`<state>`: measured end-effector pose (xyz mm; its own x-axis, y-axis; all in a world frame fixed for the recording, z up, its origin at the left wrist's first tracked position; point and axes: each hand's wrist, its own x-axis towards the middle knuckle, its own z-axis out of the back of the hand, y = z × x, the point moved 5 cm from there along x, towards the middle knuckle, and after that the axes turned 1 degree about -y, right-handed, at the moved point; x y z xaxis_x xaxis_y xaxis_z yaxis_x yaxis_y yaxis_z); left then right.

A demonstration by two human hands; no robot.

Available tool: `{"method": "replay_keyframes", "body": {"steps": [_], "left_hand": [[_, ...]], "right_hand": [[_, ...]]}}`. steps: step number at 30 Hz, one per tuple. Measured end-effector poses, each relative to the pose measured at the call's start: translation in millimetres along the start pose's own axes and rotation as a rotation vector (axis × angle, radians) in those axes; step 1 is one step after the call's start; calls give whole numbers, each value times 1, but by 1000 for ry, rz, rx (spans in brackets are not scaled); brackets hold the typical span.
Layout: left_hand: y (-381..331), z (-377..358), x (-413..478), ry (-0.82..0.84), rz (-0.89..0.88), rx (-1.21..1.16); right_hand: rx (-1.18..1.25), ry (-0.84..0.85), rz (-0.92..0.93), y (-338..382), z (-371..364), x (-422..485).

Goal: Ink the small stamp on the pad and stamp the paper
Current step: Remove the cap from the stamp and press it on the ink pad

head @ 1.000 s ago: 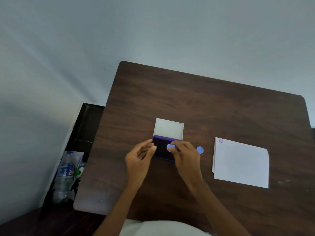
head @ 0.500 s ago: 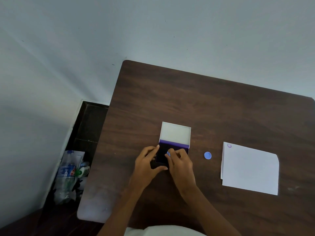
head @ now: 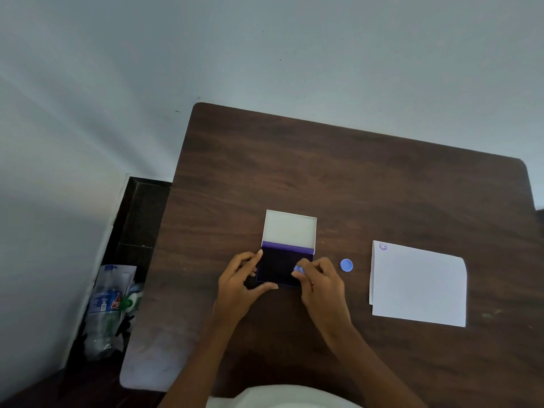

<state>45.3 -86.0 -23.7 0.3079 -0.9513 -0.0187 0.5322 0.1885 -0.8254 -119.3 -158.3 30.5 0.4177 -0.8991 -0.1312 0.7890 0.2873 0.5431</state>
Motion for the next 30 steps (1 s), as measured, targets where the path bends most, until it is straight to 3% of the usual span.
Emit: {"method": "replay_keyframes", "body": {"steps": [9, 25, 30], "left_hand": [[0, 0, -1, -24, -17, 34], [2, -2, -3, -29, -18, 41], [-3, 2, -2, -18, -19, 59]], "right_hand": [[-57, 16, 15, -11, -11, -25], [-34, -141, 41, -8, -12, -23], [-46, -96, 29, -6, -11, -27]]}}
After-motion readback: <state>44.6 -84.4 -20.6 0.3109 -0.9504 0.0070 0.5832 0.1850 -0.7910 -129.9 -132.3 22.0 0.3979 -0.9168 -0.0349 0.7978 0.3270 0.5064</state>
